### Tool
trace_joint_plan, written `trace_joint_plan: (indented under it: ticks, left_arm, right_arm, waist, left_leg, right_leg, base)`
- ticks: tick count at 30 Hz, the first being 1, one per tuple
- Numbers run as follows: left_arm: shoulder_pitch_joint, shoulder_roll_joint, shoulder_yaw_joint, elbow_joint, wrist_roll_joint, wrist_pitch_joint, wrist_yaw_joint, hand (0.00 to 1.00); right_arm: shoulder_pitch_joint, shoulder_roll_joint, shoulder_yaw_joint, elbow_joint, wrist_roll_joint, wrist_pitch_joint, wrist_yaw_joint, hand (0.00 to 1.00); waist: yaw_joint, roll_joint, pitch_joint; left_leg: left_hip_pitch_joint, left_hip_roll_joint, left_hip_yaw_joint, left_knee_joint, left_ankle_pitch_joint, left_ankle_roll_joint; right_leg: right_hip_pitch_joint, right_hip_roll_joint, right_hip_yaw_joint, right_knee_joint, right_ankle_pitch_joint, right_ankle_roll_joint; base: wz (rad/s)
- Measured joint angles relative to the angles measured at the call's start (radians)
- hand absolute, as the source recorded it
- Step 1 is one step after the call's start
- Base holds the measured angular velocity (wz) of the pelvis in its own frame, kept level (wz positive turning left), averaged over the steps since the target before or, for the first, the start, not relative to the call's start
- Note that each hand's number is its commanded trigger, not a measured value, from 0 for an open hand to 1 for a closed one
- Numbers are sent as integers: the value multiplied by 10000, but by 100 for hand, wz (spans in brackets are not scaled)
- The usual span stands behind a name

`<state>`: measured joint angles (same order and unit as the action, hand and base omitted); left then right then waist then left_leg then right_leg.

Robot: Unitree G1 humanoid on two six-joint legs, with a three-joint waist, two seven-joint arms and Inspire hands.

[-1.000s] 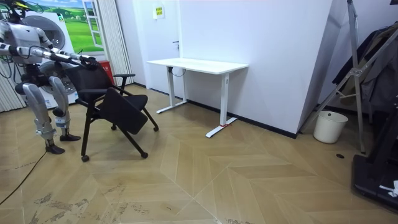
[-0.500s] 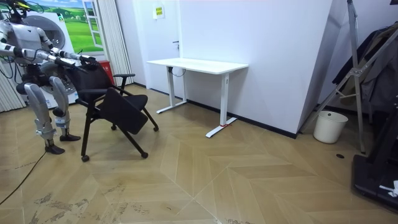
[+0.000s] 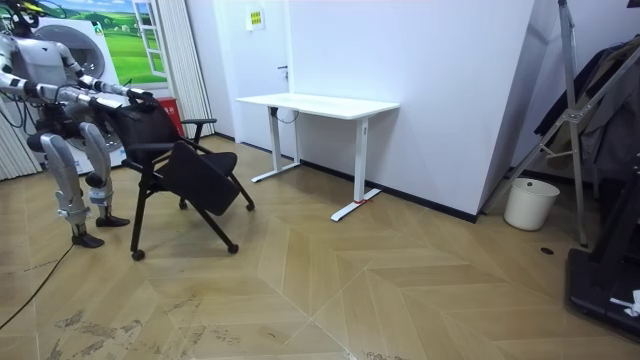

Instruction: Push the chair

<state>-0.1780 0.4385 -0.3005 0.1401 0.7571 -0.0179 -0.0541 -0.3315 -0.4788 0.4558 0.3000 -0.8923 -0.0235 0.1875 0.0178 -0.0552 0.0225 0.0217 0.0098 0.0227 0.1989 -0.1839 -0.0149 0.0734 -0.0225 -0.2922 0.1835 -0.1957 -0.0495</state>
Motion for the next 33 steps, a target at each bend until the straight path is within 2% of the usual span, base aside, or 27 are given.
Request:
trace_joint_plan:
  ticks: [11,15,28,31,33]
  left_arm:
    - [0,-157,-5,82,12,195,-26,100]
    - [1,-219,-5,172,8,235,-51,100]
    - [-1,-291,-1,193,11,271,-48,100]
    - [-87,-296,2,359,6,174,24,100]
    - [-430,-384,2,900,-6,-117,25,100]
  right_arm:
    - [190,47,-10,276,-398,-102,-903,100]
    - [309,39,-19,384,-585,-299,-1454,100]
    - [345,39,5,566,-624,-366,-1878,100]
    - [268,22,53,723,-561,-447,-2002,100]
    - [136,34,77,941,-558,-463,-2009,100]
  waist:
    - [-119,133,-20]
    - [-113,241,-51]
    - [-87,232,-58]
    - [-55,212,-57]
    - [48,192,-44]
  left_leg:
    - [-7,-25,4,9,0,0]
    - [2,-16,42,5,0,0]
    - [-61,1,8,77,0,0]
    - [-125,66,20,141,0,0]
    - [-196,82,59,268,-2,-2]
  right_leg:
    - [0,-31,-85,1,-2,7]
    - [-4,-27,-81,1,-3,11]
    - [-30,-37,-101,31,-5,13]
    - [-72,-36,-119,41,-6,14]
    - [-89,-37,-138,69,-6,14]
  base:
    - [0]
    - [0]
    - [0]
    - [0]
    - [0]
